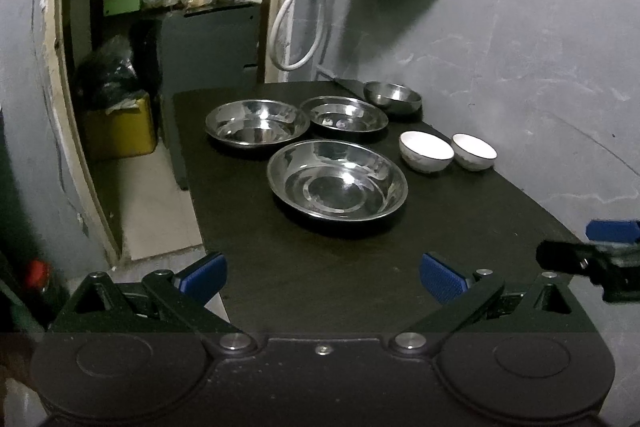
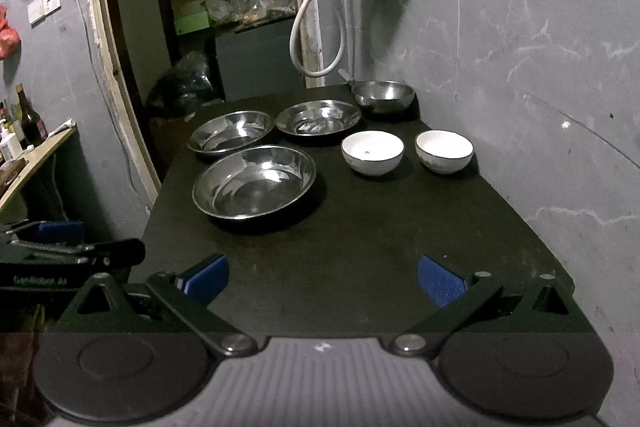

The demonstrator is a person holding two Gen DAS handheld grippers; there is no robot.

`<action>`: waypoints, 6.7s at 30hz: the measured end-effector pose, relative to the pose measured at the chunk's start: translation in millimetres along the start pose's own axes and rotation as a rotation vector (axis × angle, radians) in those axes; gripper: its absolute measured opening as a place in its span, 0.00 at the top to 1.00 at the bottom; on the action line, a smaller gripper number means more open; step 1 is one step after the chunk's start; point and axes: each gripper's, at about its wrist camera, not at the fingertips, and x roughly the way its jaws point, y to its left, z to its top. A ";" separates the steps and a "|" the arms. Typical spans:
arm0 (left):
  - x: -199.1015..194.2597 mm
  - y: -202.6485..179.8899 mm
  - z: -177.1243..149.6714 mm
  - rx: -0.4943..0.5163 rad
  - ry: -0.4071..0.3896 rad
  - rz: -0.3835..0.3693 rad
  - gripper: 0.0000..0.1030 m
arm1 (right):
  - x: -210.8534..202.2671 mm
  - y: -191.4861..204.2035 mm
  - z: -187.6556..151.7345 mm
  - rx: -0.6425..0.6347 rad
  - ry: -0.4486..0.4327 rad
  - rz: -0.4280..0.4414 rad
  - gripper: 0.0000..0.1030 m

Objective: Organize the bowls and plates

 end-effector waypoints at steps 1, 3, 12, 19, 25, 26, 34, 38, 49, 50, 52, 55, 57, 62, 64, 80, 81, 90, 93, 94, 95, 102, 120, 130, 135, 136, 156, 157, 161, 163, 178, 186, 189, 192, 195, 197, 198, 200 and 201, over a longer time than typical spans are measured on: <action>1.0 1.4 1.1 -0.012 0.001 0.003 0.01 | 0.3 0.4 0.6 -0.003 0.005 0.000 0.00; 4.0 5.6 3.6 -0.040 0.004 0.016 0.01 | -0.2 0.5 1.9 -0.012 0.003 0.001 0.00; 32.7 35.7 32.3 -0.130 0.019 0.123 0.01 | 25.8 3.5 23.3 -0.082 0.014 0.058 0.00; 68.4 57.4 75.9 -0.150 0.011 0.213 0.01 | 75.2 -3.8 62.6 -0.111 -0.008 0.146 0.00; 113.3 74.7 117.6 -0.199 0.028 0.274 0.01 | 136.1 -11.2 99.3 -0.077 -0.003 0.253 0.00; 121.0 77.1 124.1 -0.200 0.030 0.285 0.01 | 146.0 -11.8 105.1 -0.072 -0.001 0.273 0.00; 182.0 102.2 162.6 -0.220 0.085 0.311 0.01 | 215.8 -3.6 136.6 -0.072 0.007 0.351 0.00; 209.9 119.8 170.3 -0.230 0.127 0.279 0.01 | 241.5 1.8 148.3 -0.018 0.035 0.379 0.00; 246.0 149.9 175.5 -0.275 0.192 0.175 0.12 | 288.1 27.1 158.7 0.054 0.114 0.409 0.18; 247.6 150.5 175.3 -0.274 0.193 0.173 0.14 | 291.2 29.8 159.5 0.056 0.118 0.404 0.19; 250.5 151.0 175.4 -0.275 0.197 0.166 0.17 | 296.7 33.6 161.2 0.059 0.117 0.401 0.21; 252.6 152.2 175.0 -0.283 0.201 0.154 0.25 | 304.8 38.4 163.1 0.060 0.127 0.391 0.28; 254.1 152.5 174.4 -0.287 0.206 0.147 0.32 | 310.2 40.8 164.3 0.061 0.137 0.380 0.37; 260.9 155.3 170.1 -0.300 0.234 0.120 0.57 | 325.8 43.0 161.8 0.082 0.173 0.364 0.57; 262.2 157.6 167.4 -0.316 0.239 0.115 0.61 | 331.4 43.4 160.8 0.086 0.184 0.353 0.65; 236.1 150.4 159.2 -0.281 0.211 0.138 0.81 | 319.9 48.0 164.1 0.013 0.133 0.321 0.82; 233.2 149.0 158.7 -0.280 0.206 0.136 0.81 | 317.9 47.5 164.4 0.010 0.128 0.321 0.82; 206.9 127.6 160.7 -0.247 0.154 0.103 0.81 | 288.1 34.6 166.5 0.001 0.068 0.323 0.81; 199.8 116.3 160.5 -0.227 0.147 0.081 0.81 | 272.9 25.6 163.2 -0.002 0.053 0.318 0.81; 197.6 112.1 160.0 -0.220 0.147 0.072 0.81 | 267.7 22.0 162.2 -0.001 0.049 0.315 0.81; 195.2 108.0 159.3 -0.210 0.147 0.064 0.81 | 263.2 19.5 161.3 -0.001 0.047 0.312 0.82; 178.9 80.1 150.0 -0.154 0.153 -0.020 0.77 | 232.9 1.5 143.1 -0.017 0.056 0.290 1.00; 165.6 63.5 117.6 -0.122 0.235 -0.023 0.78 | 203.4 27.6 105.0 -0.087 0.164 0.398 0.94; 155.8 64.8 125.7 -0.121 0.174 0.028 0.39 | 194.9 20.5 99.2 -0.049 0.160 0.429 0.73; 163.0 58.6 137.6 -0.090 0.138 0.041 0.20 | 193.6 9.9 106.2 -0.024 0.129 0.407 0.59; 165.6 57.3 140.3 -0.086 0.132 0.042 0.18 | 193.6 6.1 108.7 -0.017 0.120 0.399 0.57; 269.8 40.0 190.4 -0.125 0.108 -0.013 0.01 | 246.9 -68.8 158.5 0.076 0.016 0.237 0.00; 274.5 38.5 191.7 -0.116 0.102 -0.005 0.01 | 251.9 -69.9 160.3 0.075 0.020 0.227 0.00; 294.8 35.5 196.9 -0.113 0.113 0.016 0.01 | 273.5 -75.4 167.1 0.079 0.039 0.185 0.00; 305.1 36.4 198.0 -0.122 0.134 0.026 0.01 | 285.6 -77.0 170.7 0.084 0.056 0.162 0.00; 342.0 34.7 206.8 -0.115 0.236 0.099 0.01 | 336.3 -77.8 180.2 0.011 0.145 0.101 0.10; 343.7 26.9 206.3 -0.101 0.243 0.072 0.11 | 344.2 -75.1 182.2 0.004 0.162 0.113 0.27; 343.8 26.1 206.0 -0.103 0.246 0.057 0.25 | 345.0 -74.4 182.4 0.003 0.168 0.120 0.36; 345.2 29.0 204.8 -0.129 0.252 0.039 0.32 | 347.7 -74.2 181.9 0.005 0.179 0.125 0.46; 346.4 33.0 202.6 -0.155 0.259 0.031 0.46 | 349.3 -75.0 181.6 0.011 0.187 0.129 0.50; 347.9 35.2 201.1 -0.170 0.269 0.024 0.54 | 350.1 -75.2 181.7 0.011 0.185 0.132 0.56; 348.4 36.0 200.3 -0.178 0.273 0.019 0.58 | 350.8 -75.0 181.9 0.011 0.186 0.135 0.61; 347.4 37.2 199.7 -0.186 0.269 0.005 0.63 | 351.6 -73.8 182.7 0.012 0.185 0.142 0.67; 346.4 36.8 199.6 -0.183 0.266 0.001 0.67 | 351.7 -73.1 183.2 0.009 0.184 0.145 0.71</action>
